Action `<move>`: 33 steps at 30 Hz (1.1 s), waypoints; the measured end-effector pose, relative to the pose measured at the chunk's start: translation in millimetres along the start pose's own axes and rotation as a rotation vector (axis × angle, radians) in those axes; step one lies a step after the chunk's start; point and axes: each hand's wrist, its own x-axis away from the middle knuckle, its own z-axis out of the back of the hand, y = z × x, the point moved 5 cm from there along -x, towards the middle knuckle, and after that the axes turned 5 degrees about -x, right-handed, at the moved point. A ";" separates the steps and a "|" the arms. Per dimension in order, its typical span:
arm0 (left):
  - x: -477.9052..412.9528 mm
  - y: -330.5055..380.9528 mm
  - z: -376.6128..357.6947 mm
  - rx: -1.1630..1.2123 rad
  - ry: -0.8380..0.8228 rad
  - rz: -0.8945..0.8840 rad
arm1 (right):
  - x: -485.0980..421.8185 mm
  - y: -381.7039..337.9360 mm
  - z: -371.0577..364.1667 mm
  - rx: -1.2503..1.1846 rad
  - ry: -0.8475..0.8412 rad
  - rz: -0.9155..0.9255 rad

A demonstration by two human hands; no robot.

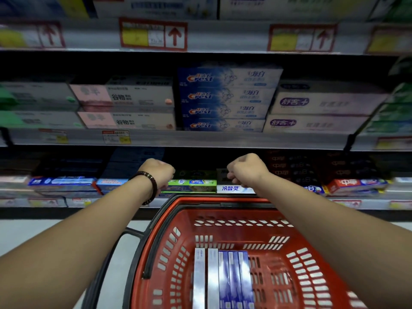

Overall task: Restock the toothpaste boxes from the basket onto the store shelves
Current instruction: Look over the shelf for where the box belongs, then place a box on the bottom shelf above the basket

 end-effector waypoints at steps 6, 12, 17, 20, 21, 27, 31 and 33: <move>47.8 21.3 -7.1 0.029 -0.015 -0.069 | 42.6 -11.0 31.6 -0.069 0.104 0.105; 100.6 29.1 -11.3 0.003 -0.033 -0.115 | 90.0 -7.2 53.7 -0.122 0.085 0.131; 141.9 27.6 -15.0 -0.029 -0.050 -0.197 | 134.0 0.7 65.5 -0.112 0.065 0.126; 162.9 25.4 -20.7 -0.102 -0.053 -0.266 | 157.6 7.4 69.5 -0.123 0.045 0.128; 168.8 24.0 -23.2 -0.117 -0.059 -0.278 | 164.9 10.4 70.6 -0.128 0.044 0.127; 206.4 11.1 -32.9 -0.144 -0.099 -0.298 | 199.0 28.9 73.9 -0.103 0.000 0.093; 224.2 -3.1 -37.1 -0.153 -0.116 -0.309 | 210.9 44.0 78.1 -0.067 -0.047 0.066; 229.2 -9.5 -38.8 -0.230 -0.096 -0.369 | 212.4 54.9 82.1 -0.059 -0.072 0.046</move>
